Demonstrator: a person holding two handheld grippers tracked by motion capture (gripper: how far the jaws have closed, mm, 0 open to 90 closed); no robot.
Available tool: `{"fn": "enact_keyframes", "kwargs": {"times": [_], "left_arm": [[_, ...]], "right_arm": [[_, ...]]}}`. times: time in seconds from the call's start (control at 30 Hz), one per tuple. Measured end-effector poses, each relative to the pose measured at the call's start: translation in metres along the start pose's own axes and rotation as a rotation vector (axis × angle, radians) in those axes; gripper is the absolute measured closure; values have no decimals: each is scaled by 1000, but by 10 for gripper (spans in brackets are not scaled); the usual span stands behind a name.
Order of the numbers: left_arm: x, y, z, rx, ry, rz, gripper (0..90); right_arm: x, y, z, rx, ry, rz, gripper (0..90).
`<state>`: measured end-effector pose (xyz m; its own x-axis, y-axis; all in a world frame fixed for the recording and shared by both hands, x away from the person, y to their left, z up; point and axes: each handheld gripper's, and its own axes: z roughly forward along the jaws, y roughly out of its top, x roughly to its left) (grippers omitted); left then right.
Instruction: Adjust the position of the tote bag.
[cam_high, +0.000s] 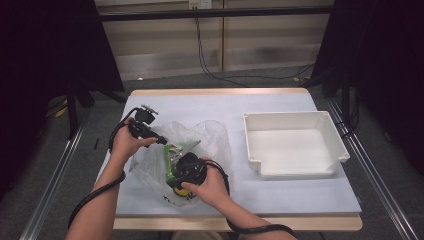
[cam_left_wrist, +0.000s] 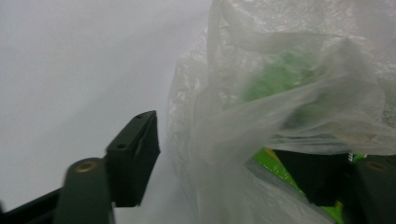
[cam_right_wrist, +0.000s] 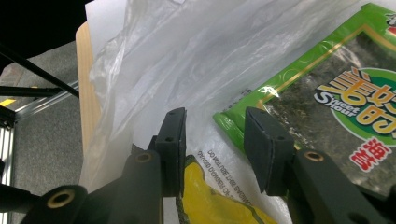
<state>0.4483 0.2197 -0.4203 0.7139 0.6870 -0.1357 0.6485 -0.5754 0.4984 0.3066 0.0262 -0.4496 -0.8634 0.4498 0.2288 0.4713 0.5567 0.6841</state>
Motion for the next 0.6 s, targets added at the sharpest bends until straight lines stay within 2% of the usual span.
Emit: {"fn": "enact_keyframes", "kwargs": {"times": [0.03,0.07,0.13,0.17,0.2,0.23,0.27,0.3,0.33,0.37,0.43,0.47,0.6], "left_arm": [[3,1,-3,26,4,30,245],[2,0,-5,5,9,9,224],[3,-1,-9,-15,-10,1,186],[5,-1,-11,4,-14,26,153],[3,-2,-12,-15,-18,1,131],[3,-1,-14,-2,-32,22,127],[4,-1,-16,9,-29,47,123],[3,-1,-17,17,-28,55,114],[1,-2,-17,-1,-32,27,106],[1,-1,-19,9,-32,47,101],[0,-2,-20,-2,-38,35,99],[1,-1,-22,11,-48,55,93],[3,-1,-24,26,-57,52,81]], "right_arm": [[0,0,-1,5,1,4,601],[0,0,-1,-3,3,6,601],[-2,-1,-2,-8,-3,15,602],[-3,-1,-3,-5,-9,21,603],[-5,-1,-3,-10,-11,11,603],[-6,-1,-4,-9,-14,14,603],[-6,-2,-5,-12,-11,14,604],[-7,-2,-5,-13,-12,17,604],[-7,-2,-5,-14,-15,16,606],[-8,-1,-6,-13,-15,15,606],[-8,-1,-7,-16,-18,14,608],[-9,-1,-7,-16,-19,23,608],[-12,-3,-7,-18,-23,34,611]]}}
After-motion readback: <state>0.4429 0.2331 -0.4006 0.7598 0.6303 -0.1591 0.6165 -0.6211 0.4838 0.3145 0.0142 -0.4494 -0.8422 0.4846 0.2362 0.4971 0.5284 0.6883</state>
